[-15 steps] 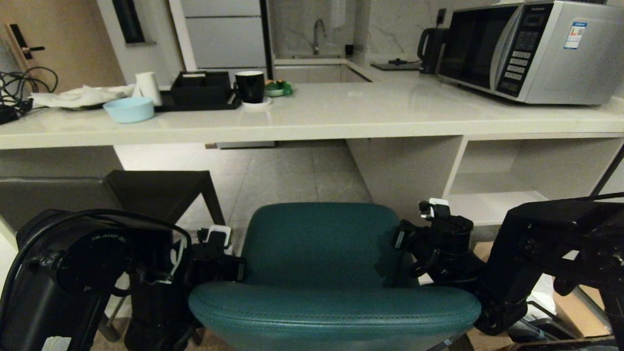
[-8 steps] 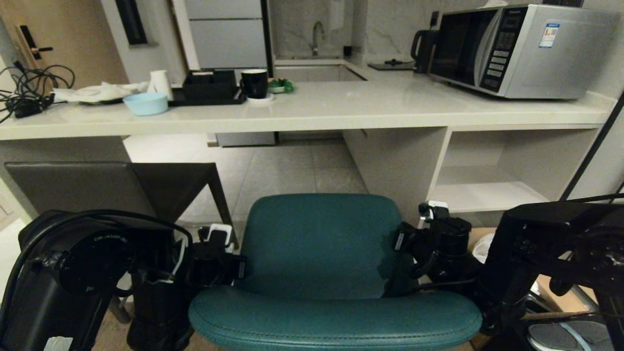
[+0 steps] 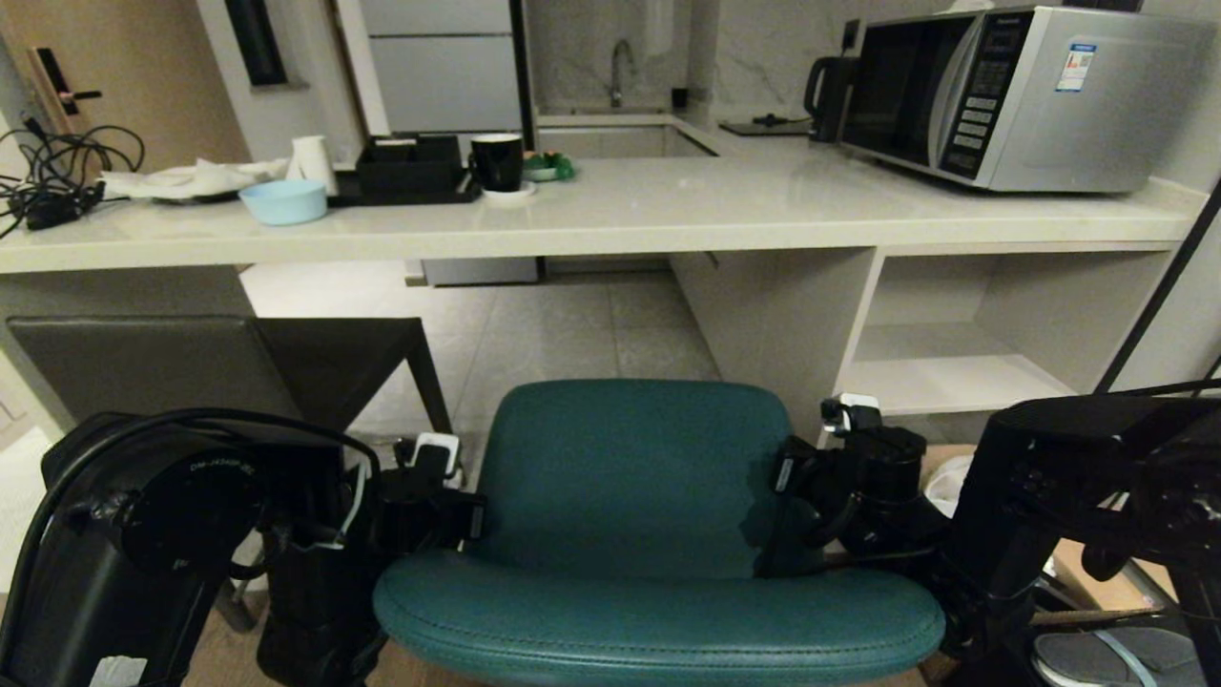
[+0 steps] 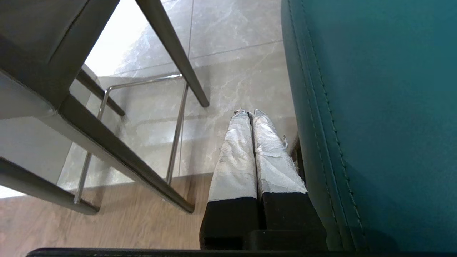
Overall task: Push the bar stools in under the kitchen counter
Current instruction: Pull the blue chair out from under the dining table
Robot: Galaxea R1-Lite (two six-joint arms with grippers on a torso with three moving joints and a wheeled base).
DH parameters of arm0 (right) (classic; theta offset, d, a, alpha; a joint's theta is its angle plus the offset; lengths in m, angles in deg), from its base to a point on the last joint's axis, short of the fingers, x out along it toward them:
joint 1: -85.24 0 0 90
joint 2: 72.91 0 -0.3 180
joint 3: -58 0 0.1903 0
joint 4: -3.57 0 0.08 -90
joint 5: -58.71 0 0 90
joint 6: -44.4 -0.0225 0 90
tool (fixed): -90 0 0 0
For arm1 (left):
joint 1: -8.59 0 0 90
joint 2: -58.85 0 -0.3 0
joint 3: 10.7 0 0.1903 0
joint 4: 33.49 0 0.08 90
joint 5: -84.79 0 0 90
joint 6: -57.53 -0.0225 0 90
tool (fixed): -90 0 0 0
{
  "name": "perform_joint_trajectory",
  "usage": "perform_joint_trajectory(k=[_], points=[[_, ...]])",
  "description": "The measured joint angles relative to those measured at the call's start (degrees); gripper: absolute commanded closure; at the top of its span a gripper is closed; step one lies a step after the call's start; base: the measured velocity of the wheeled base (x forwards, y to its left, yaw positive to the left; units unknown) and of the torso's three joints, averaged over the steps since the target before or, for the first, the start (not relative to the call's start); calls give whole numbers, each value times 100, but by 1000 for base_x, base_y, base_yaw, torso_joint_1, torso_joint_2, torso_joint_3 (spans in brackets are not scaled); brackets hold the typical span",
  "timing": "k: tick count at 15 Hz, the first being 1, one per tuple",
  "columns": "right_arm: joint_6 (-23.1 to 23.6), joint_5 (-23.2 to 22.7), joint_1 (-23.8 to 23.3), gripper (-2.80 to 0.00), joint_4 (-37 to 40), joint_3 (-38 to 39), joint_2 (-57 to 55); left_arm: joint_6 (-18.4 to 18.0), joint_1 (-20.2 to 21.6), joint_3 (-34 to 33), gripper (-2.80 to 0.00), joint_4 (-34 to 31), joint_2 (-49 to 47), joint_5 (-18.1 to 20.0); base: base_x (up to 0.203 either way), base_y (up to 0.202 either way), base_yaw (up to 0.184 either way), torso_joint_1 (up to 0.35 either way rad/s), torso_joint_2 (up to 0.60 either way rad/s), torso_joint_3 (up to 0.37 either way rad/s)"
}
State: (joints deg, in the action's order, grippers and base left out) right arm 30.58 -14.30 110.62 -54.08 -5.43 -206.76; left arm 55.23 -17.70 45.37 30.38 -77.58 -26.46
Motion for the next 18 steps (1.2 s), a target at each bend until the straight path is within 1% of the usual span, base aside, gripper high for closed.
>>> perform_joint_trajectory(k=[2,4,7,8,10,12,14,15,16,18], points=[[-1,1,58,0,-11,177,72,-4,0,126,0,-30,-11,25,0,0,0,0,0,0],[-1,5,150,0,-16,402,203,-15,18,510,0,-174,-17,30,0,0,0,0,0,0],[60,-15,205,0,42,469,378,-20,139,1251,0,-786,-6,28,0,0,0,1,9,1],[95,-14,151,0,99,366,380,-17,179,1452,0,-1024,-4,25,0,0,0,0,0,0],[112,-22,26,0,329,75,350,-12,210,1745,0,-1258,-11,17,0,0,0,0,0,0],[118,-30,-160,0,688,-434,269,-11,269,2137,0,-1559,-43,6,0,0,0,0,0,0],[129,-33,-376,0,1134,-939,188,-9,318,2515,0,-2062,-46,-7,0,0,0,0,0,0],[131,-36,-456,0,1313,-1072,154,-6,318,2556,0,-2226,-18,-7,0,0,0,0,0,0],[131,-36,-486,0,1354,-1134,122,-6,317,2531,0,-2244,21,-7,0,0,0,0,0,0],[142,-44,-525,0,1373,-1220,44,-1,256,2234,0,-2225,162,-8,0,0,0,0,0,0]])
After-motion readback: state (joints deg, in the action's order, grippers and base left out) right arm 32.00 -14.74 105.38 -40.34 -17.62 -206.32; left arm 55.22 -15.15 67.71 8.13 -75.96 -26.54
